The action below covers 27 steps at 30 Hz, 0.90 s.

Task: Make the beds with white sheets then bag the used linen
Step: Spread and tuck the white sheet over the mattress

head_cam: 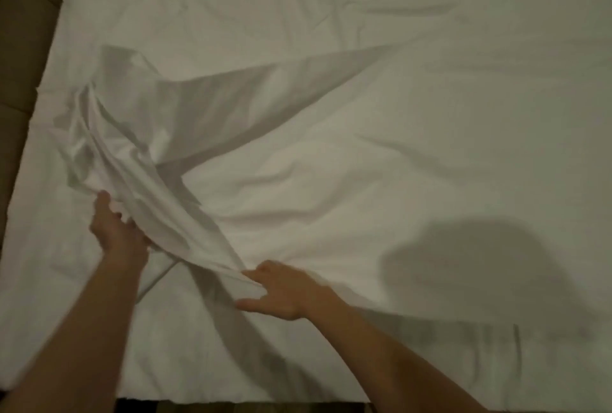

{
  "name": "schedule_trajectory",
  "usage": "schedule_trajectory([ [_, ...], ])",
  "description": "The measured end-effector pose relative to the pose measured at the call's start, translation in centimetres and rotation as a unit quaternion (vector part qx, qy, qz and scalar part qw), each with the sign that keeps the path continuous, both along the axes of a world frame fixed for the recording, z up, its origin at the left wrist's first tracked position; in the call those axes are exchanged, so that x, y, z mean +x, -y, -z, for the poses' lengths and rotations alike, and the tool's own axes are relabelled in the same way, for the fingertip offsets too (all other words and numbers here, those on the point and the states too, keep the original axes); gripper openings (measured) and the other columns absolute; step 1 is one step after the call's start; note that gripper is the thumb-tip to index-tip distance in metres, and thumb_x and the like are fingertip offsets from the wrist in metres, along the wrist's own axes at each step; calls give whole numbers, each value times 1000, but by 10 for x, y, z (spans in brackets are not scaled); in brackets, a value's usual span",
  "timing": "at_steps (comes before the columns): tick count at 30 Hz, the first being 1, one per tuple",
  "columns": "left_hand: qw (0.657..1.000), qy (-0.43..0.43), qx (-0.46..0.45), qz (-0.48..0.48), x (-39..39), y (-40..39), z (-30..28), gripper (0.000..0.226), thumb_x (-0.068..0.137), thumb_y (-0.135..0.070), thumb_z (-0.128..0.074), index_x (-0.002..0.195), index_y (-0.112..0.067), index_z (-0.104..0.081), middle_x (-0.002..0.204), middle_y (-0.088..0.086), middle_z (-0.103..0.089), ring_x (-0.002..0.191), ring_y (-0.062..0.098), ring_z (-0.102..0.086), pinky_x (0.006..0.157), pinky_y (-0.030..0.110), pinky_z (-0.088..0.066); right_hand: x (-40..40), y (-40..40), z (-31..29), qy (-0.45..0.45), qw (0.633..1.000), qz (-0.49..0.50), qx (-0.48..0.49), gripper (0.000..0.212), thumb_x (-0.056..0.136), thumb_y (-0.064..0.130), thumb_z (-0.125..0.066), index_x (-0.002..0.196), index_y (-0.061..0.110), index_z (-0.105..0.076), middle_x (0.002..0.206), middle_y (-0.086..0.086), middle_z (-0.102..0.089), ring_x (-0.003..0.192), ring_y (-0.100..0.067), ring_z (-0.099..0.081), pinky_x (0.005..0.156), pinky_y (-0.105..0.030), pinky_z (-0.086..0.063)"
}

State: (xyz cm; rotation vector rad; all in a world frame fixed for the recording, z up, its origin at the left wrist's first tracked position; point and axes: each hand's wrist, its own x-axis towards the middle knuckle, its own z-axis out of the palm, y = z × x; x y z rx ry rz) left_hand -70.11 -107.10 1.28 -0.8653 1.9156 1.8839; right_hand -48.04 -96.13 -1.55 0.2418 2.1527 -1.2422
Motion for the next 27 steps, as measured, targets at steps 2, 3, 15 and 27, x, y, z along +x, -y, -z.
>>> schedule_trajectory([
  [2,984,-94,-153,18,33,-10,5,66,92,-40,-59,145,-10,-32,143,6,-42,126,20,-46,102,29,-39,14,-1,7,-1,1000,-24,13,65,97,55,-39,152,23,-26,155,-5,-28,140,-25,-28,114,-39,-21],
  [3,961,-153,-218,70,44,-17,6,70,94,-32,-58,148,-4,-25,149,13,-33,134,23,-37,109,25,-29,19,-3,7,-12,999,-41,27,63,98,53,-38,152,22,-26,157,-4,-24,142,-25,-25,115,-37,-18],
  [15,475,-256,-481,691,41,-144,58,60,103,-37,-26,155,-15,-6,163,5,6,149,23,10,117,56,0,-8,-73,37,-150,932,168,284,51,91,36,-28,124,20,-63,134,-3,-59,124,-24,-55,100,-43,-36],
  [27,460,-260,-530,663,-56,-221,84,68,99,-55,-28,155,-25,-4,163,7,0,150,27,4,114,59,7,-86,-232,76,-61,908,98,403,61,100,51,-18,154,29,-1,161,2,12,149,-19,11,113,-60,3],
])
